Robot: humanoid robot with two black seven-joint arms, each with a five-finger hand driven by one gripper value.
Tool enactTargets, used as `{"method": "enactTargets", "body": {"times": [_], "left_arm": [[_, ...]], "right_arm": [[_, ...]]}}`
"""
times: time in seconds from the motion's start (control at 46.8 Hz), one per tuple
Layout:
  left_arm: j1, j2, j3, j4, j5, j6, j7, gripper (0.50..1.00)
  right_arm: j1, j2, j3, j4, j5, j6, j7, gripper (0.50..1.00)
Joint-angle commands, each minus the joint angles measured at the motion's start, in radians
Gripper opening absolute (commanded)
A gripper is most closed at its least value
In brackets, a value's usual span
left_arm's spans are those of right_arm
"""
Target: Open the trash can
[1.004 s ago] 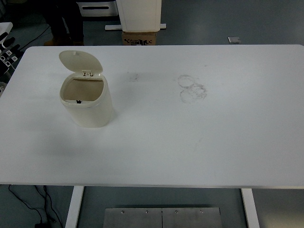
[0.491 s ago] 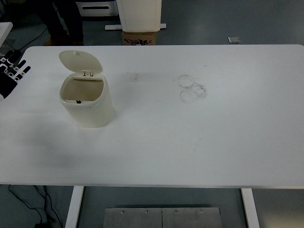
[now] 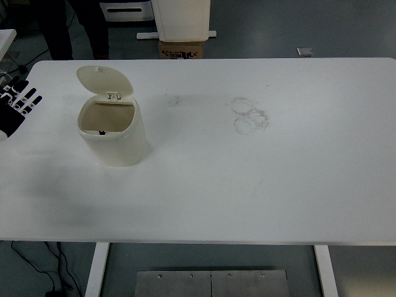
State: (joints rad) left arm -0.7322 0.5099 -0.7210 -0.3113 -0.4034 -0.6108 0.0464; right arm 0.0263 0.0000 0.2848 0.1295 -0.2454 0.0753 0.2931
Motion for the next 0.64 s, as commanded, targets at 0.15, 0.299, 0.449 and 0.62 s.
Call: {"method": "enactTargets", "body": {"times": [0.15, 0.299, 0.449, 0.62], "left_arm": [[0.002, -0.004, 0.000, 0.000, 0.000, 0.000, 0.001, 1.000], [0.005, -0.007, 0.002, -0.002, 0.006, 0.000, 0.001, 1.000], [0.002, -0.007, 0.003, -0.002, 0.011, 0.000, 0.001, 1.000], [-0.007, -0.010, 0.009, -0.002, 0.014, 0.000, 0.001, 1.000]], "right_arm": [[0.000, 0.000, 0.001, 0.001, 0.003, 0.003, -0.003, 0.991], [0.001, 0.000, 0.001, 0.001, 0.000, 0.003, -0.003, 0.991], [0.003, 0.000, 0.001, 0.002, 0.000, 0.003, -0.003, 0.991], [0.004, 0.000, 0.001, 0.001, 0.000, 0.003, 0.001, 0.991]]}}
